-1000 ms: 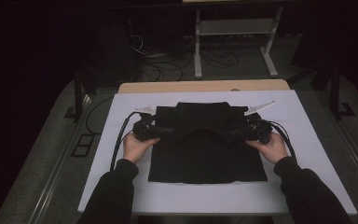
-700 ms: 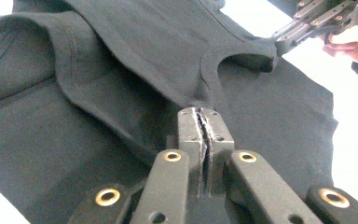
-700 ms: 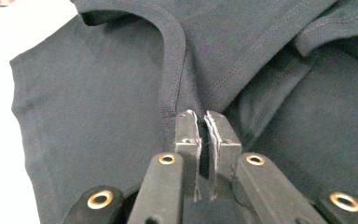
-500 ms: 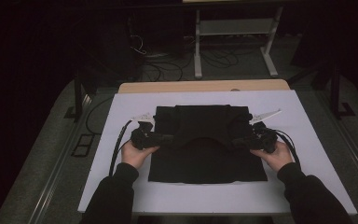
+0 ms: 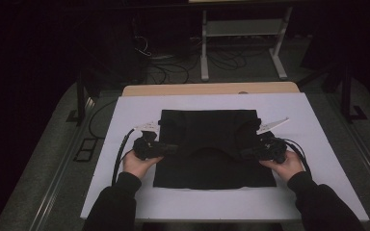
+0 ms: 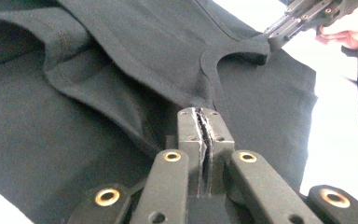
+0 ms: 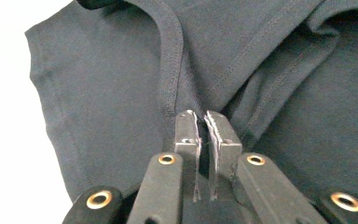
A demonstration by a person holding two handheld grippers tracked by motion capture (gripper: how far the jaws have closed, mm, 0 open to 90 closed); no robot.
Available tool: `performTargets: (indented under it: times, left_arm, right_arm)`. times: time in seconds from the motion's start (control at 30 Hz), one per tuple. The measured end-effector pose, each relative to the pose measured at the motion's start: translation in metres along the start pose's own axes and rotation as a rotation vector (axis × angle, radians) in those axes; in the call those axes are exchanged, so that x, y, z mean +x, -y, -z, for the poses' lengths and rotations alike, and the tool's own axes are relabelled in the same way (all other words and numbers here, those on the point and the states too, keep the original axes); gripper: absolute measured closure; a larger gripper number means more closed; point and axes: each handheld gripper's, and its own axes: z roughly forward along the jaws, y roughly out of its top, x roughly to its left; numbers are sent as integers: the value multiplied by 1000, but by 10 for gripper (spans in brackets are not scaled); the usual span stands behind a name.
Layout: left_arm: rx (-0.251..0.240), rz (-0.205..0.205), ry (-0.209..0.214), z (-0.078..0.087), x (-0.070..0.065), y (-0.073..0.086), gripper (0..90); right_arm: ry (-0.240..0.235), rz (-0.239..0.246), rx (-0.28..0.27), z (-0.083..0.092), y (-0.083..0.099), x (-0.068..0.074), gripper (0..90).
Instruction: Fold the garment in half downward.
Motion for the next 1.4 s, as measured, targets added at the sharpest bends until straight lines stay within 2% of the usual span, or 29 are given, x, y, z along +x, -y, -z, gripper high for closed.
performTargets:
  times: [0.4,0.77,0.93,1.2,1.33,1.37,1.4]
  left_arm:
    - [31,-24,12,3,-10,8,863]
    - [40,-38,23,6,-22,13,863]
    - [31,-42,36,9,-30,17,863]
    - [52,-65,51,10,-40,22,863]
    - [60,-71,56,12,-42,24,863]
    - [57,-62,61,11,-44,25,863]
    - [68,-74,61,12,-43,25,863]
  right_arm:
    - [-19,12,-7,7,6,10,826]
    - [-39,15,-9,13,14,19,827]
    - [-60,18,-1,15,18,25,827]
    - [-79,14,15,17,27,32,826]
    - [-87,8,22,19,30,35,826]
    - [-89,12,23,19,31,35,826]
    - [-92,10,26,19,32,36,826]
